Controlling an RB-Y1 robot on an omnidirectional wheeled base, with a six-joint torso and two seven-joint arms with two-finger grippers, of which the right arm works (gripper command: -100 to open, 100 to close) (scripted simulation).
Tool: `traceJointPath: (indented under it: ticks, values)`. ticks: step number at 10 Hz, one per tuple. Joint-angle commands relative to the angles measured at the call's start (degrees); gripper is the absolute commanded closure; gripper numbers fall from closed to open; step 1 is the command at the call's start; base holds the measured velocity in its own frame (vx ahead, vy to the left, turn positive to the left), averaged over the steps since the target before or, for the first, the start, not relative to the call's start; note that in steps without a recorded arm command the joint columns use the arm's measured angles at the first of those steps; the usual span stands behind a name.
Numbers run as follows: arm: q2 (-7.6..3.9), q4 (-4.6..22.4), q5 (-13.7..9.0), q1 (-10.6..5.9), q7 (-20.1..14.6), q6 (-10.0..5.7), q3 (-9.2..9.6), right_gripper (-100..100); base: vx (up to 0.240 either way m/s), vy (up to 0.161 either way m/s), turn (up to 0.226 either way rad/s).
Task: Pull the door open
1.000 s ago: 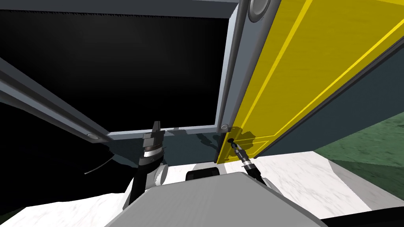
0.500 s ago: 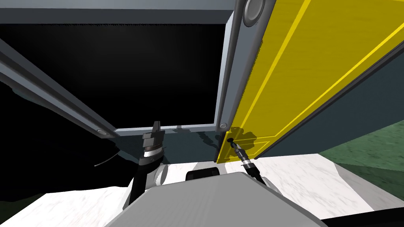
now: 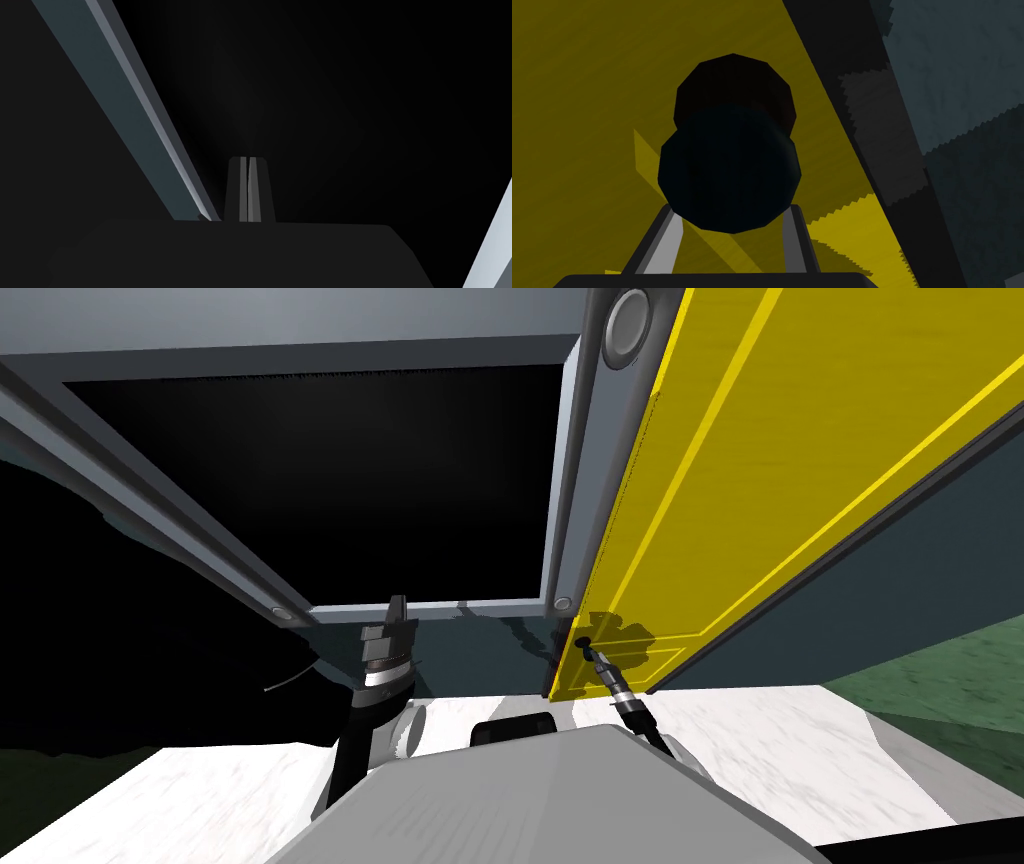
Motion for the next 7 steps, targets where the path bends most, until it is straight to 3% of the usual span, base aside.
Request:
traceJointPath:
  ticks: [1, 7]
  values:
    - [0.43, 0.88, -0.19, 0.00, -1.88, 0.02, 0.68, 100, -0.044, -0.021, 0.048]
    - [0.40, 1.13, -3.25, -0.82, -10.88, 0.66, 1.78, 100, -0.049, -0.025, 0.065]
